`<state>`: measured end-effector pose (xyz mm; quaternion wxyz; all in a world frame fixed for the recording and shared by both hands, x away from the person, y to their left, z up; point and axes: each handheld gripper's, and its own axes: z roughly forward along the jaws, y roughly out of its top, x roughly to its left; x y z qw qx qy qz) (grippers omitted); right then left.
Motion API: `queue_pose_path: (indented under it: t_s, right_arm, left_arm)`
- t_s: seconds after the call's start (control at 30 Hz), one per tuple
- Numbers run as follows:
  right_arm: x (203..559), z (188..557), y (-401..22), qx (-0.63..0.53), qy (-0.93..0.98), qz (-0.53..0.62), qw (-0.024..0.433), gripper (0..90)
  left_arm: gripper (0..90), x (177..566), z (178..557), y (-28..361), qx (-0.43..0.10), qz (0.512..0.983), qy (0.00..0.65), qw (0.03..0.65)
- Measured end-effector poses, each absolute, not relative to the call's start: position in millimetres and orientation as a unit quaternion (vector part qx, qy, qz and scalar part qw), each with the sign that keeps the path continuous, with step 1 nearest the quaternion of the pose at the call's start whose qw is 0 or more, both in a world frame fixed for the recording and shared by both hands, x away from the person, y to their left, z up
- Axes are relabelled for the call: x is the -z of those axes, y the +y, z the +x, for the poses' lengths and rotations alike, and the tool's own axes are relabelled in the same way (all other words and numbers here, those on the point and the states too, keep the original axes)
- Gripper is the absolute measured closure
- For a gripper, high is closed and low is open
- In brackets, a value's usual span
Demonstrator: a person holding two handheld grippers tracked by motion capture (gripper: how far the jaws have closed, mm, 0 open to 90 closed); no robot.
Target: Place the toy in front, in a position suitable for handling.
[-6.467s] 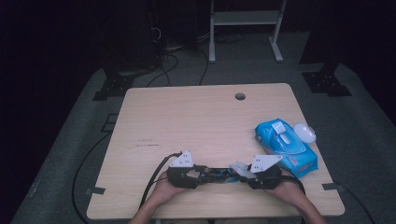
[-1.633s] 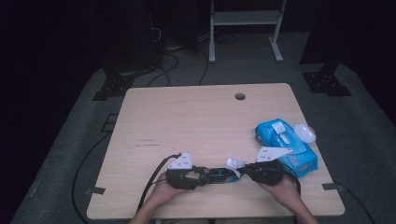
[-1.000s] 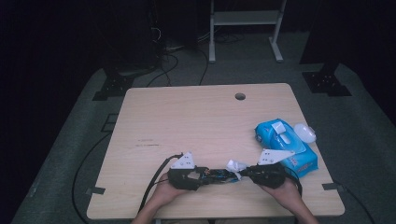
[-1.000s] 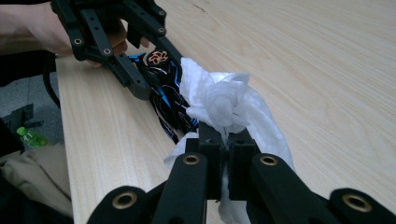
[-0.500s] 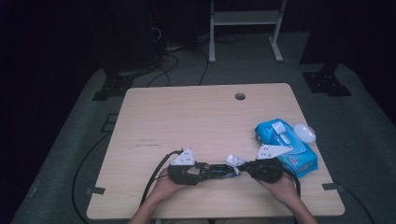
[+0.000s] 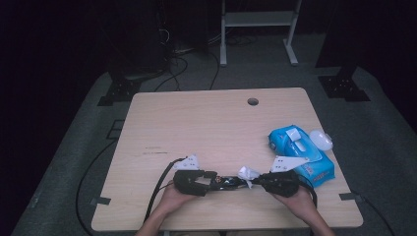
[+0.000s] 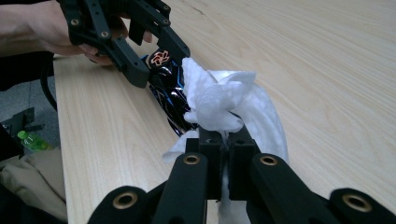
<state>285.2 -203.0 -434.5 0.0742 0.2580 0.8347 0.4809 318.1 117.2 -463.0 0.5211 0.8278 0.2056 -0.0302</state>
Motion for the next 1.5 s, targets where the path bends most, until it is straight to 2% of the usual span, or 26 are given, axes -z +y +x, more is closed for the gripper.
queue_pose_path:
  t_s: [0.33, 0.57, 0.63, 0.73, 0.83, 0.93, 1.17, 1.5]
  right_arm:
    - [435.7, 278.7, -203.9, -0.479, 0.839, 0.251, 0.065, 87.2]
    - [449.0, 273.3, -196.3, -0.431, 0.868, 0.237, 0.070, 87.1]
    - [453.8, 275.1, -195.5, -0.430, 0.868, 0.239, 0.063, 87.1]
    - [450.9, 276.8, -194.3, -0.434, 0.867, 0.237, 0.060, 87.1]
    - [443.7, 280.3, -195.7, -0.449, 0.859, 0.238, 0.066, 87.1]
    - [439.6, 285.5, -196.8, -0.460, 0.851, 0.244, 0.070, 87.1]
    - [430.4, 297.7, -195.3, -0.478, 0.838, 0.252, 0.083, 87.1]
    - [452.5, 304.7, -184.4, -0.413, 0.870, 0.260, 0.075, 87.0]
  left_arm:
    - [47.7, 462.6, 317.3, 119.8, 0.060, 0.819, 0.213, 0.530]
    - [50.7, 464.5, 309.2, 116.5, 0.035, 0.833, 0.197, 0.515]
    - [48.6, 463.6, 307.6, 114.7, 0.018, 0.840, 0.193, 0.507]
    - [39.1, 463.6, 304.2, 113.0, -0.013, 0.848, 0.188, 0.495]
    - [35.0, 462.5, 300.0, 112.2, -0.031, 0.853, 0.182, 0.488]
    - [23.5, 463.7, 296.1, 110.1, -0.058, 0.859, 0.188, 0.472]
    - [15.2, 466.6, 297.1, 108.7, -0.068, 0.865, 0.201, 0.455]
    - [8.1, 471.1, 290.8, 102.3, -0.056, 0.875, 0.175, 0.448]
